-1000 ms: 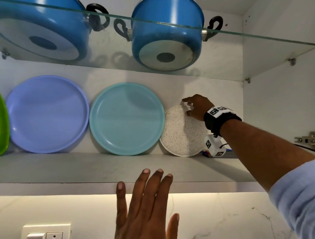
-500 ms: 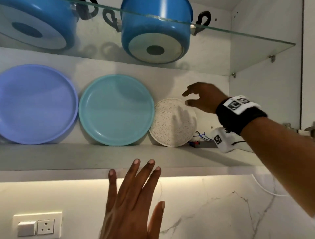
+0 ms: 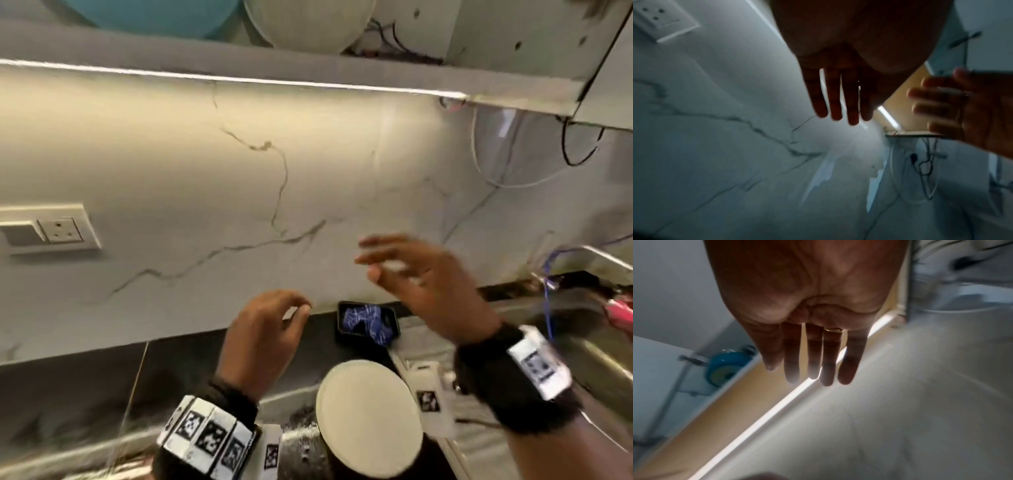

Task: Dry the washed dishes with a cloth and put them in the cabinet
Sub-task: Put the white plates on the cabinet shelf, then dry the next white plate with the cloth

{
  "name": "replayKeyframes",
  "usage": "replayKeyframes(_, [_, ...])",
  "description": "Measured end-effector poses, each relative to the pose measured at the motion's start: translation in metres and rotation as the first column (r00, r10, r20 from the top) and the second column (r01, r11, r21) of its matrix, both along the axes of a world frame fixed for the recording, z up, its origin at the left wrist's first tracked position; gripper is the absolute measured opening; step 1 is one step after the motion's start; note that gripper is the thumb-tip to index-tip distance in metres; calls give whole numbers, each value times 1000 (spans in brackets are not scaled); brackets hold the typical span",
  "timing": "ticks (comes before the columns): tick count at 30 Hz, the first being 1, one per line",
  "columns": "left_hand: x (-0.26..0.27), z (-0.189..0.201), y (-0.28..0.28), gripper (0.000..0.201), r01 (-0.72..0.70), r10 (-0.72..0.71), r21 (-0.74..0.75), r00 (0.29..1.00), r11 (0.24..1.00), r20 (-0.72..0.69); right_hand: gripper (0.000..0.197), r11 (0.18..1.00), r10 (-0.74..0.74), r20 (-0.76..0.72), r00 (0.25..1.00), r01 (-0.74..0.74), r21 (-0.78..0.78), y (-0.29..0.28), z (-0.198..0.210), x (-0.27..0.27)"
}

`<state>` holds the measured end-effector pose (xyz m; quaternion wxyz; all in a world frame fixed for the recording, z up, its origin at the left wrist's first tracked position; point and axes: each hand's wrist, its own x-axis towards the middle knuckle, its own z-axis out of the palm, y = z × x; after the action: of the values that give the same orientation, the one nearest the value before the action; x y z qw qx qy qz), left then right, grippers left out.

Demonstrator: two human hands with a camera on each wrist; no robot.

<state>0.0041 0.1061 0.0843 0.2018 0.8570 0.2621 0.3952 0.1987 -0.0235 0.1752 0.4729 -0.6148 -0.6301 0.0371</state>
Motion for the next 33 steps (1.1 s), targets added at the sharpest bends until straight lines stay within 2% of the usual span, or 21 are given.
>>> replayKeyframes(3, [6,-42,0,11,-40,-25,-255,969,966,-248,11,949,-182,-113,977,144,-279,0,-108,35])
replayKeyframes(5, [12,-66,-1,13,-82,-62,-363,928,928,-369,16,833,-331,-102,938,240,-498,-10,-167,57])
replayKeyframes(7, [23,-89,2,18,-117,-105,-435,885,893,-454,13,695,-436,-51,898,300,-653,-26,-209,71])
replayKeyframes(8, [30,-100,3,21,-146,-118,-453,856,879,-504,14,634,-481,-27,876,326,-702,-34,-226,76])
replayKeyframes(11, [51,-127,7,33,-234,-158,-475,745,849,-649,38,473,-568,55,821,380,-795,-49,-260,82])
replayKeyframes(14, [73,-149,6,42,-315,-219,-527,658,789,-720,60,364,-549,143,823,390,-846,-53,-280,78])
replayKeyframes(16, [84,-159,4,41,-361,-252,-567,632,741,-733,65,316,-528,167,833,375,-872,-54,-287,73])
replayKeyframes(17, [88,-164,4,40,-377,-261,-594,643,711,-720,64,300,-518,177,837,371,-879,-54,-289,71])
replayKeyframes(19, [92,-177,8,41,-410,-244,-663,705,626,-666,59,291,-498,210,842,390,-874,-55,-295,71])
replayKeyframes(20, [93,-185,11,44,-408,-226,-727,766,552,-602,57,297,-500,220,838,405,-865,-57,-296,72])
replayKeyframes(22, [93,-194,13,41,-371,-145,-857,885,357,-443,53,315,-517,216,829,418,-852,-60,-298,74])
replayKeyframes(24, [92,-189,8,34,-316,-78,-928,939,195,-336,52,333,-528,194,827,411,-849,-62,-298,77])
replayKeyframes(26, [92,-181,-1,37,-255,-38,-960,965,112,-260,51,352,-536,158,829,390,-851,-63,-297,77])
replayKeyframes(27, [92,-180,-5,36,-227,-27,-967,972,112,-232,49,369,-543,129,830,374,-851,-64,-297,78])
replayKeyframes(29, [88,-179,-10,31,-191,-4,-969,981,160,-194,46,412,-554,53,831,329,-850,-62,-293,77])
replayKeyframes(33, [65,-189,-9,29,-165,129,-931,983,325,-129,37,518,-483,-53,874,236,-822,-39,-273,82])
